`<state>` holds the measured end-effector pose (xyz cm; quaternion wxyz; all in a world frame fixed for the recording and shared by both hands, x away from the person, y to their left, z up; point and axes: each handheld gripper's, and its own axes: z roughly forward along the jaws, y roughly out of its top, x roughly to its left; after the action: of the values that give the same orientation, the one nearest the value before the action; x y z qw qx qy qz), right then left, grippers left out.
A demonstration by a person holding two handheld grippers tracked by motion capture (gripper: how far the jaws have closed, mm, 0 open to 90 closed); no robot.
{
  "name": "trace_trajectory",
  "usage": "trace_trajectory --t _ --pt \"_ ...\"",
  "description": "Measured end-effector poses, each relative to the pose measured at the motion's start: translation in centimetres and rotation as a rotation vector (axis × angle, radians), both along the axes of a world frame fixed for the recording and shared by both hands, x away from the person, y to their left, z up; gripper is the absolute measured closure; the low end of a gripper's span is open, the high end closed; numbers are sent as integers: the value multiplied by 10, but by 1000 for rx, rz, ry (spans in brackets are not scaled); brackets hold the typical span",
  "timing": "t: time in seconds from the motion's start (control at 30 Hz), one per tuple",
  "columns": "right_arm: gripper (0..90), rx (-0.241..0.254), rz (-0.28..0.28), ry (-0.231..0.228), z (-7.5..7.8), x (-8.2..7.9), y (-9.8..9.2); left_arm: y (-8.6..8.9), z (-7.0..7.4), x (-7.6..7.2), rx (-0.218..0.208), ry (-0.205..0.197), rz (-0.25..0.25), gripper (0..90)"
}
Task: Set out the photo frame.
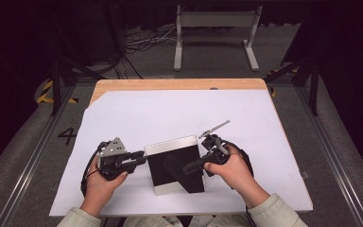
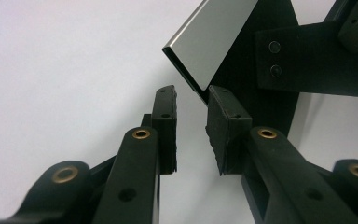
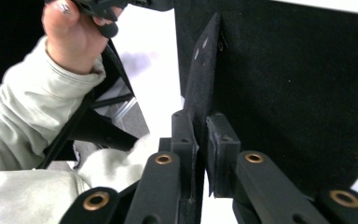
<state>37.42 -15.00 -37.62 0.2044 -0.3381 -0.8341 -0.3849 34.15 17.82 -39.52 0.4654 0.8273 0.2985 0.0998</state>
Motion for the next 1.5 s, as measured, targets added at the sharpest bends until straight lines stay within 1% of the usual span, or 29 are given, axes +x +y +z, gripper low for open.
trace_trajectory --t 0.1,0.13,0.2,0.3,0.37,0.47,0.53,0.7,0.73,0.87,1.0,1.07,1.1,1.13,1.23,1.27,1.4,1.5 --pt "862 24 -9 -15 2 -1 -4 3 2 0 -30 -12 -10 719" --pt "868 29 -12 -17 2 -2 -5 3 3 -2 -45 -7 -13 715" --pt "874 41 -20 -24 2 -2 -8 4 4 -2 -52 -20 -22 708" --pt "877 55 -27 -34 2 -2 -10 3 4 -4 -56 -40 -23 709" --pt "878 60 -31 -52 3 -2 -11 2 5 -5 -58 -47 -19 707" --pt "880 74 -39 -78 4 -2 -13 -2 7 -7 -25 -69 -24 704" --pt "880 84 -44 -93 5 -2 -14 -5 6 -8 -10 -79 -32 701" --pt "879 104 -61 -166 6 -1 -18 -4 5 -7 -3 -69 -21 696" --pt "879 105 -67 -178 6 -1 -19 -3 4 -6 0 -72 -18 696" --pt "879 114 -102 -235 4 3 -27 -4 2 -5 6 -60 -7 696" --pt "878 102 -117 -283 -2 7 -33 -6 1 -5 26 -59 -10 694" --pt "878 106 -122 -287 -4 8 -34 -6 0 -4 28 -59 -12 693" --pt "878 122 -120 -284 -7 9 -37 -6 0 -4 29 -53 -11 692" --pt "878 125 -118 -289 -8 9 -38 -7 -1 -4 31 -52 -10 692" --pt "875 129 -108 -298 -10 8 -40 -7 -2 -3 38 -53 -12 690" --pt "874 128 -106 -305 -11 8 -40 -7 -2 -3 37 -47 -9 690" --pt "863 112 -104 -321 -15 4 -44 -8 -3 -3 41 -38 -8 688" --pt "856 87 -106 -314 -19 1 -49 -9 -4 -2 49 -36 -8 687"
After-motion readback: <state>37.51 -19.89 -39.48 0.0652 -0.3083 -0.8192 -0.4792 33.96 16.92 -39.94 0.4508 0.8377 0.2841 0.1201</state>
